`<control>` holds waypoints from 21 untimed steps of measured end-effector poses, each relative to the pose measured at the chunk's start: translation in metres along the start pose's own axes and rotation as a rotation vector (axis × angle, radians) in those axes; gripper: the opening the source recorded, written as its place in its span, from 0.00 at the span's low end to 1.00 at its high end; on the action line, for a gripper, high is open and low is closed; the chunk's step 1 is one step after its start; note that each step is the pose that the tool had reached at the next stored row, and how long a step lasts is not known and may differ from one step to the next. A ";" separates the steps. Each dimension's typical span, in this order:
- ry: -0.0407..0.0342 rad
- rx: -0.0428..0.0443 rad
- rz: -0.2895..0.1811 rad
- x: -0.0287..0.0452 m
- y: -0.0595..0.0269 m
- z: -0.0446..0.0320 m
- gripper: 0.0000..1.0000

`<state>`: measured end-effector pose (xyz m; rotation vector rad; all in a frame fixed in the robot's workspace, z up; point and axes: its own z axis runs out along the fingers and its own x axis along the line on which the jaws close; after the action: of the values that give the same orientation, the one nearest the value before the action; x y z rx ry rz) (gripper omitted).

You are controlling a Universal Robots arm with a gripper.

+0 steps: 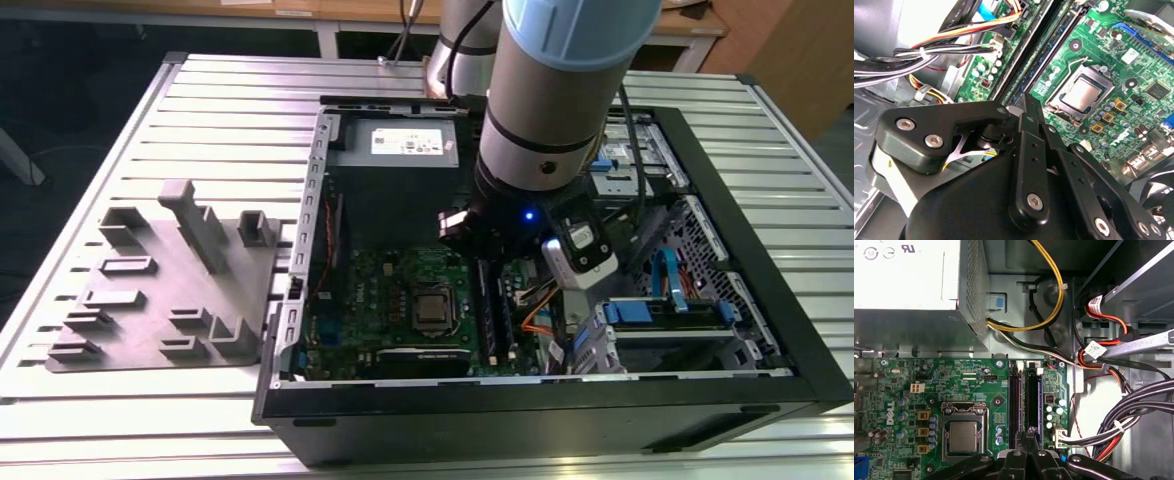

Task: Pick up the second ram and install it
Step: 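Insert the second ram into the second slot, then press down the second ram until it locks into place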

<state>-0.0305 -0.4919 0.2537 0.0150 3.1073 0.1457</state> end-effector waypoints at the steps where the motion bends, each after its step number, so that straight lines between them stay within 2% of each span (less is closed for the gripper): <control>1: -0.0001 0.0000 0.000 0.0000 0.0000 0.0000 0.07; 12: -0.0015 -0.0008 0.000 0.0001 0.0024 0.0004 0.07; 21: -0.0015 -0.0042 0.000 0.0005 0.0156 0.0026 0.07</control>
<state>-0.0308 -0.4762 0.2525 0.0149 3.1054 0.1522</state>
